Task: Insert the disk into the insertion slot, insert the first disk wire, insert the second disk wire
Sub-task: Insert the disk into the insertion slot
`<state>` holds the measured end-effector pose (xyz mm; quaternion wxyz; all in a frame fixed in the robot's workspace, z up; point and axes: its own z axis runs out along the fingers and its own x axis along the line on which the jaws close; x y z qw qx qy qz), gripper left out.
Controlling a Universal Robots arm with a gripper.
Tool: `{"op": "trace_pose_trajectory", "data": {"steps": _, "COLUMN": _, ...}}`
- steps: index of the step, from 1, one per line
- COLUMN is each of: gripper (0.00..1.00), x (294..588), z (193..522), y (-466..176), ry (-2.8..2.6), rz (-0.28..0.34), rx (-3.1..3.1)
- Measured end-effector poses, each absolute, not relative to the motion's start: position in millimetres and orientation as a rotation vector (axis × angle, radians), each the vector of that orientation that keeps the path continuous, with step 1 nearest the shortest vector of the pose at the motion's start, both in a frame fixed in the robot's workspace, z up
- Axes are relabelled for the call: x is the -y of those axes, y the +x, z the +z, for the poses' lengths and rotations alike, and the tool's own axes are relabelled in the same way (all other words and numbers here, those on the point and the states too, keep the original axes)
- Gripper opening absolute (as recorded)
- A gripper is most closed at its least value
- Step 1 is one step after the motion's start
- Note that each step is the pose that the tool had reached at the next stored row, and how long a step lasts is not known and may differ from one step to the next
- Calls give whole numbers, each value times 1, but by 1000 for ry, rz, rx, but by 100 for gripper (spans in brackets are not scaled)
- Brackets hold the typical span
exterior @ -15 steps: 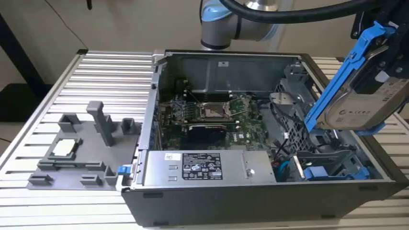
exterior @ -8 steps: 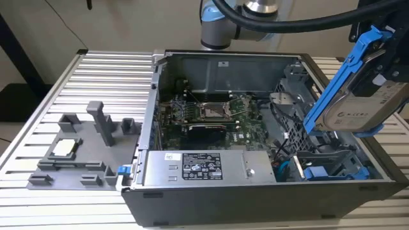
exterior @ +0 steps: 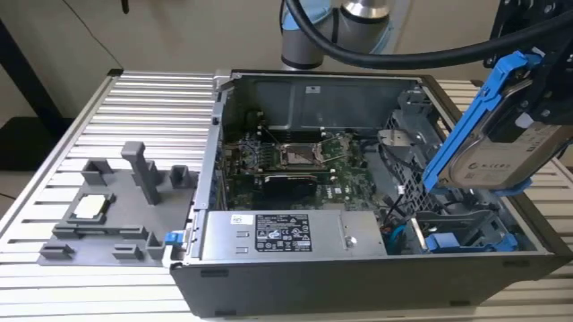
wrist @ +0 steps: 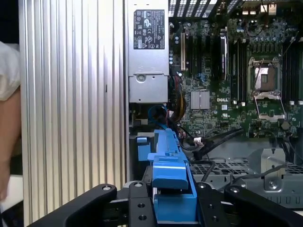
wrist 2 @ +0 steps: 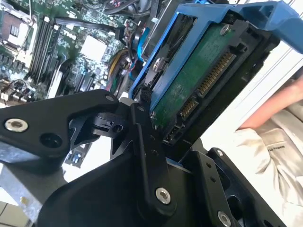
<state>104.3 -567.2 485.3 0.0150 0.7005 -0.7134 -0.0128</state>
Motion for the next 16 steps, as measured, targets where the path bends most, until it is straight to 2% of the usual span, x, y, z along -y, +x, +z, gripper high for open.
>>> {"op": "trace_pose_trajectory", "data": {"steps": 16, "gripper": 33, "x": 568, "z": 473, "y": 104, "ry": 2181, "rz": -39, "rx": 2221}}
